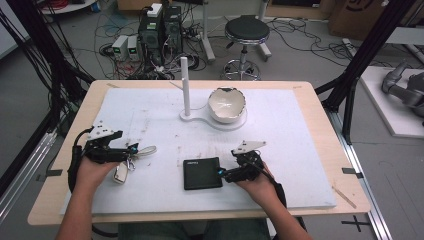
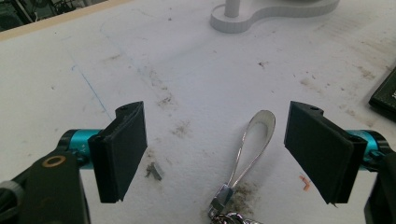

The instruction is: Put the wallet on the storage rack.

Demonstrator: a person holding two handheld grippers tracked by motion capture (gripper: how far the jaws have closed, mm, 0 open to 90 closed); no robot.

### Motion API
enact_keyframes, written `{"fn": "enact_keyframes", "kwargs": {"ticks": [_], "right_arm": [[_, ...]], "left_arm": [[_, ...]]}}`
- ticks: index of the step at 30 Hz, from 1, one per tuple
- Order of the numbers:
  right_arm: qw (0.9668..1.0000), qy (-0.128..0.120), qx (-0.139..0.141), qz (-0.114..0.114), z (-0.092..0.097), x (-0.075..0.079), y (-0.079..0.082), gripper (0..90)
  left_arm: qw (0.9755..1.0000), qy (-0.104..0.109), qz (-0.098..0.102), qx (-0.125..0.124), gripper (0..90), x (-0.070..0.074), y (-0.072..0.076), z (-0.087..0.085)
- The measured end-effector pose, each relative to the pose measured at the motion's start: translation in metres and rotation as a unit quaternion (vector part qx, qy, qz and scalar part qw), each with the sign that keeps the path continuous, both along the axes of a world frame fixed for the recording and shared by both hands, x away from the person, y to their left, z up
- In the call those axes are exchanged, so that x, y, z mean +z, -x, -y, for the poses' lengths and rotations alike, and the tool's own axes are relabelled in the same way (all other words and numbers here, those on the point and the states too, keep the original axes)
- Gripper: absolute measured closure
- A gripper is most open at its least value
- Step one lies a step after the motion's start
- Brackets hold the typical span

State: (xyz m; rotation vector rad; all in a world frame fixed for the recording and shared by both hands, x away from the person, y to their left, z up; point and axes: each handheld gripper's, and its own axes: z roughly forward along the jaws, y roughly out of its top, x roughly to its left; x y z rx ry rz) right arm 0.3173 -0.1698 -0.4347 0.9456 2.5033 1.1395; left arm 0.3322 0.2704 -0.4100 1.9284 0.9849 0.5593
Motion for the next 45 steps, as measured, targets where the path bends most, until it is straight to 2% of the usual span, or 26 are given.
{"fn": "enact_keyframes", "kwargs": {"ticks": [6,7,11,13,16,19,27,31,34,35,36,37,39,43,45], "right_arm": [[0.9996,0.014,0.017,-0.019,-0.015,-0.005,0.001,16.6],[0.9992,0.018,0.020,-0.031,-0.019,-0.008,0.002,16.6],[0.9987,0.013,0.013,-0.048,-0.017,-0.009,0.001,16.8],[0.9980,0.004,0.014,-0.061,-0.016,-0.010,0.002,23.5],[0.9981,-0.001,0.020,-0.059,-0.016,-0.010,0.004,28.5],[0.9968,-0.013,0.028,-0.073,-0.015,-0.011,0.004,36.5],[0.9963,-0.023,0.031,-0.077,-0.013,-0.013,0.005,40.6],[0.9952,-0.028,0.036,-0.086,-0.011,-0.012,0.004,50.1],[0.9938,-0.035,0.040,-0.098,-0.010,-0.011,0.004,60.7],[0.9938,-0.035,0.040,-0.098,-0.010,-0.011,0.004,60.7],[0.9935,-0.040,0.039,-0.100,-0.009,-0.011,0.003,69.0],[0.9928,-0.043,0.040,-0.104,-0.008,-0.010,0.003,72.7],[0.9932,-0.043,0.043,-0.100,-0.008,-0.009,0.004,78.6],[0.9943,-0.039,0.047,-0.087,-0.009,-0.008,0.004,83.8],[0.9943,-0.039,0.047,-0.088,-0.009,-0.008,0.005,84.2]], "left_arm": [[1.0000,-0.001,0.000,0.000,21.2,0.000,0.000,-0.001],[1.0000,-0.001,0.001,0.000,21.2,0.000,0.000,-0.001],[1.0000,0.000,0.002,0.002,21.2,0.001,0.001,-0.003],[1.0000,0.000,0.001,0.002,21.2,0.001,0.000,-0.003],[1.0000,-0.003,0.001,0.001,21.2,0.000,0.000,-0.002],[1.0000,-0.003,0.002,0.000,21.2,0.001,0.001,-0.001],[1.0000,-0.004,0.004,-0.001,21.3,0.001,0.001,0.000],[1.0000,-0.007,0.006,-0.001,21.3,0.003,0.002,0.000],[1.0000,-0.007,0.006,-0.001,21.3,0.003,0.002,0.001],[1.0000,-0.007,0.006,-0.001,21.4,0.003,0.002,0.001],[0.9999,-0.010,0.006,-0.002,21.5,0.003,0.002,0.001],[0.9999,-0.010,0.008,-0.002,21.6,0.003,0.002,0.001],[0.9999,-0.011,0.009,-0.001,21.7,0.003,0.002,0.002],[0.9998,-0.016,0.011,-0.002,21.7,0.004,0.003,0.001],[0.9998,-0.016,0.011,-0.002,21.7,0.004,0.003,0.001]]}}
